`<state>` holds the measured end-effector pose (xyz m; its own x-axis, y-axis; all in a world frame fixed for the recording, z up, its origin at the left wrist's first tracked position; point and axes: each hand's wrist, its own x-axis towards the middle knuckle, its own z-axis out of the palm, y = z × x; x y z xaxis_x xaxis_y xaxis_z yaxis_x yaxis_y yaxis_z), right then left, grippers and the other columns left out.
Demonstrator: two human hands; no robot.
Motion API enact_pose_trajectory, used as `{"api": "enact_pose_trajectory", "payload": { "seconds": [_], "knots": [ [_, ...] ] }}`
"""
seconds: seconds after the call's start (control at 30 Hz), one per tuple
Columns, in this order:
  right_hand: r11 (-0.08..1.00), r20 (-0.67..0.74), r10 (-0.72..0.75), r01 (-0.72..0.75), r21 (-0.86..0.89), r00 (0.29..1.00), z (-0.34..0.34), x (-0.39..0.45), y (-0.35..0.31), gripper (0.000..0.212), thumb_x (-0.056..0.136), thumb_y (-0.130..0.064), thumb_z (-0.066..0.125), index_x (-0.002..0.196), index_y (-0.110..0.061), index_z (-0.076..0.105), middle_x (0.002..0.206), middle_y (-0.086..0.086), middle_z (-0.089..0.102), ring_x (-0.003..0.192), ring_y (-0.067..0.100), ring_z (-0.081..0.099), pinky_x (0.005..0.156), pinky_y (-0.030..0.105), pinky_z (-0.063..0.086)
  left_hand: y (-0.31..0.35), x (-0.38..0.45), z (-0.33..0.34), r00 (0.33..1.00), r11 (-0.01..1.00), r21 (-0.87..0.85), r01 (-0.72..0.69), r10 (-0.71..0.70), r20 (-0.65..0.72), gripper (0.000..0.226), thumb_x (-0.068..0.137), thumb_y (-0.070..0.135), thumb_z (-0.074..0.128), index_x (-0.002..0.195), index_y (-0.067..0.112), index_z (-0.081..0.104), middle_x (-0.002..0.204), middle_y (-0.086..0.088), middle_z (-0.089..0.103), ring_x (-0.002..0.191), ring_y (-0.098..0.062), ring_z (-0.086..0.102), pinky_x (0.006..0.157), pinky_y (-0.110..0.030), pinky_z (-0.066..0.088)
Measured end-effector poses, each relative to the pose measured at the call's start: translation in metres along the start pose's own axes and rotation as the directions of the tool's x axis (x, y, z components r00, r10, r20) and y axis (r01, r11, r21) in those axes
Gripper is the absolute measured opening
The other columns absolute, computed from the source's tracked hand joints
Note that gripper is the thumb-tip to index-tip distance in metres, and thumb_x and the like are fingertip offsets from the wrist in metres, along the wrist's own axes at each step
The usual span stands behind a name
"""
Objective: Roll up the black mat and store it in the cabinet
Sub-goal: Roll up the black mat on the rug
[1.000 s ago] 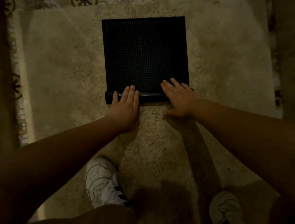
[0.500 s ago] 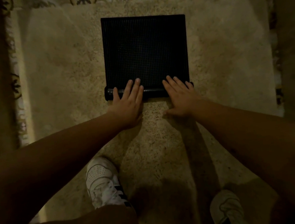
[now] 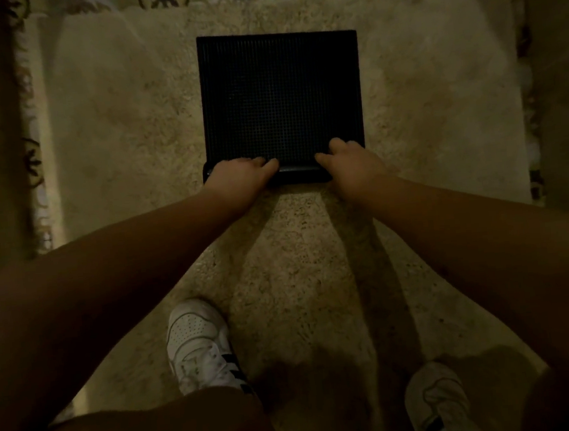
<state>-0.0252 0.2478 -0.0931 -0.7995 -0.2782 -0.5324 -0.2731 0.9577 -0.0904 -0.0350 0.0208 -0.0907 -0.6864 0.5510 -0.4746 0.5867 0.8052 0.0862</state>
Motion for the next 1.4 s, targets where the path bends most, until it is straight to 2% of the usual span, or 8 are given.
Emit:
{"api": "enact_pose_trajectory", "payload": {
  "seconds": [0.27,0.37,0.5,0.77,0.9,1.03,1.2,1.4],
  "knots": [
    [0.989,0.2,-0.135,0.144,-0.033,0.97,0.005,-0.026,-0.011,0.047,0.084,-0.024,0.065,0.13,-0.023,0.056,0.115,0.007,0.052,0.101,0.03,0.057,0.08,0.039,0.053,0.03,-0.047,0.034,0.994,0.995,-0.103,-0.015,0.026,0.104,0.058,0.095,0.01,0.044,0.148,0.014,0.021,0.138,-0.013,0.047,0.113,-0.033,0.056,0.078,-0.045,0.054],
    [0.994,0.202,-0.11,0.11,0.01,0.973,0.001,-0.016,-0.005,0.051,0.079,-0.031,0.071,0.127,-0.022,0.057,0.117,0.006,0.056,0.104,0.029,0.057,0.082,0.038,0.052,0.03,-0.046,0.033,0.993,0.994,-0.105,0.017,-0.005,0.114,0.063,0.095,0.011,0.043,0.151,0.011,0.013,0.153,-0.019,0.029,0.131,-0.036,0.041,0.093,-0.05,0.049],
    [0.997,0.25,-0.082,0.078,0.027,0.965,-0.003,-0.001,-0.002,0.053,0.073,-0.039,0.079,0.119,-0.023,0.057,0.114,0.005,0.059,0.1,0.027,0.058,0.076,0.036,0.051,0.056,-0.057,0.038,0.984,0.995,-0.026,0.098,-0.092,0.155,0.081,0.095,0.022,0.045,0.15,0.01,-0.012,0.159,-0.022,-0.013,0.146,-0.039,-0.004,0.111,-0.065,0.018],
    [0.983,0.301,-0.038,-0.018,0.181,0.953,-0.01,0.012,0.007,0.059,0.067,-0.038,0.086,0.12,-0.023,0.064,0.096,-0.002,0.058,0.082,0.019,0.057,0.055,0.027,0.046,0.07,-0.058,0.047,0.993,0.999,0.0,0.036,-0.036,0.112,0.09,0.091,0.047,0.044,0.15,0.007,-0.011,0.157,-0.021,-0.02,0.144,-0.042,-0.015,0.109,-0.069,0.01],
    [0.993,0.181,-0.079,0.061,0.104,0.98,0.001,0.001,0.014,0.048,0.078,-0.04,0.075,0.121,-0.023,0.065,0.112,0.004,0.067,0.1,0.023,0.059,0.083,0.04,0.054,0.064,-0.055,0.05,0.994,0.998,-0.05,0.026,-0.021,0.105,0.103,0.084,0.062,0.046,0.15,0.008,-0.012,0.157,-0.018,-0.022,0.144,-0.04,-0.018,0.109,-0.068,0.003],
    [0.975,-0.168,-0.103,0.132,0.176,0.98,0.024,-0.03,0.014,0.058,0.089,-0.029,0.066,0.142,-0.013,0.046,0.147,0.012,0.047,0.136,0.031,0.04,0.111,0.044,0.03,0.042,-0.03,0.041,0.996,0.993,-0.108,0.051,-0.043,0.071,0.106,0.081,0.065,0.047,0.15,0.011,-0.012,0.16,-0.014,-0.016,0.146,-0.034,-0.01,0.112,-0.063,0.004],
    [0.997,-0.062,-0.067,0.069,0.041,0.996,0.038,-0.032,0.001,0.082,0.091,-0.045,0.055,0.154,-0.012,0.013,0.162,0.008,0.017,0.149,0.025,0.011,0.118,0.044,0.007,0.029,-0.011,0.037,0.996,0.987,-0.143,0.073,-0.064,0.064,0.108,0.077,0.066,0.049,0.15,0.013,-0.011,0.161,-0.01,-0.014,0.147,-0.028,-0.01,0.115,-0.056,0.006],
    [0.995,-0.016,-0.09,0.091,0.044,0.996,0.025,-0.013,0.008,0.082,0.092,-0.036,0.058,0.154,-0.013,0.01,0.162,0.009,0.015,0.149,0.024,0.008,0.118,0.042,0.005,0.026,0.003,0.035,0.987,0.976,-0.158,0.149,-0.138,0.079,0.105,0.083,0.059,0.052,0.149,0.014,-0.018,0.158,-0.012,-0.023,0.145,-0.029,-0.019,0.115,-0.056,0.0]
  ]
}}
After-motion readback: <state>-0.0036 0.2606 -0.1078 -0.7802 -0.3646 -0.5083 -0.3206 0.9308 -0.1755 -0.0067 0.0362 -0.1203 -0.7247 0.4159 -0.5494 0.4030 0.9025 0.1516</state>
